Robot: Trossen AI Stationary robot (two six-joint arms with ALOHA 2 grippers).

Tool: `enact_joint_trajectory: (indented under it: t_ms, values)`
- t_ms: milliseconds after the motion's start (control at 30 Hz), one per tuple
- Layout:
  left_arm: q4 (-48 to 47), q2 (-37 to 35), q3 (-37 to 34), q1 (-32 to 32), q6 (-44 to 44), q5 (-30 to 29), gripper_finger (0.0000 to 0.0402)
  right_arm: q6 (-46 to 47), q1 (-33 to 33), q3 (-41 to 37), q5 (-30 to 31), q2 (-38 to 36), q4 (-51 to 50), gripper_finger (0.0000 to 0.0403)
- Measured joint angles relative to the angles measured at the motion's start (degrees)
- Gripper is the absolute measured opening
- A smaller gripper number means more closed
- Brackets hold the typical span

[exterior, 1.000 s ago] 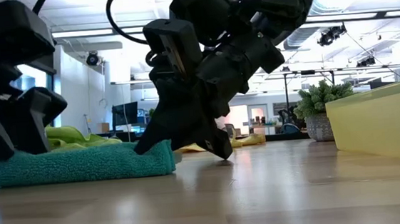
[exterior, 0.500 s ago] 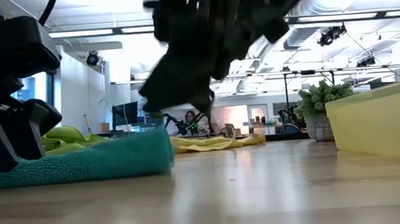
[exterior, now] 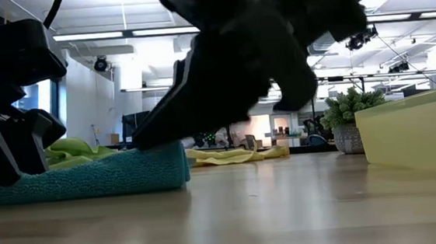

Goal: Roll microfiber towels into tight, uniform cylinder then place into a basket
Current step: Roll the blue microfiber cloth

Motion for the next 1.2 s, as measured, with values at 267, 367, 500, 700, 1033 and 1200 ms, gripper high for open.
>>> enact_joint_trajectory:
  t_ms: [267,367,500,700,1033,1200]
  values:
    - [0.4,0.0,0.0,0.0,-0.2,0.4,0.0176,-0.4,-1.4,0.0,2.9,2.3,-0.5,0.0149]
    - [0.4,0.0,0.0,0.0,-0.7,0.6,0.0176,-0.4,-1.7,0.1,3.0,2.7,-0.8,0.0161]
    - [0.6,0.0,0.0,0.0,-1.1,0.6,0.0176,0.2,-2.1,0.2,2.3,3.5,-1.4,0.0173]
    - [2.2,0.1,-0.1,0.0,-2.8,2.4,0.0176,6.4,-3.0,0.4,0.9,4.1,-3.3,0.0154]
    - [2.0,-1.9,-0.1,0.0,-2.2,4.2,0.0176,8.9,-3.9,0.3,-0.6,4.3,-4.3,0.0028]
    - [1.4,-5.2,-0.2,0.0,0.6,4.4,0.0176,15.5,-5.4,0.2,-6.4,4.3,-4.5,0.001]
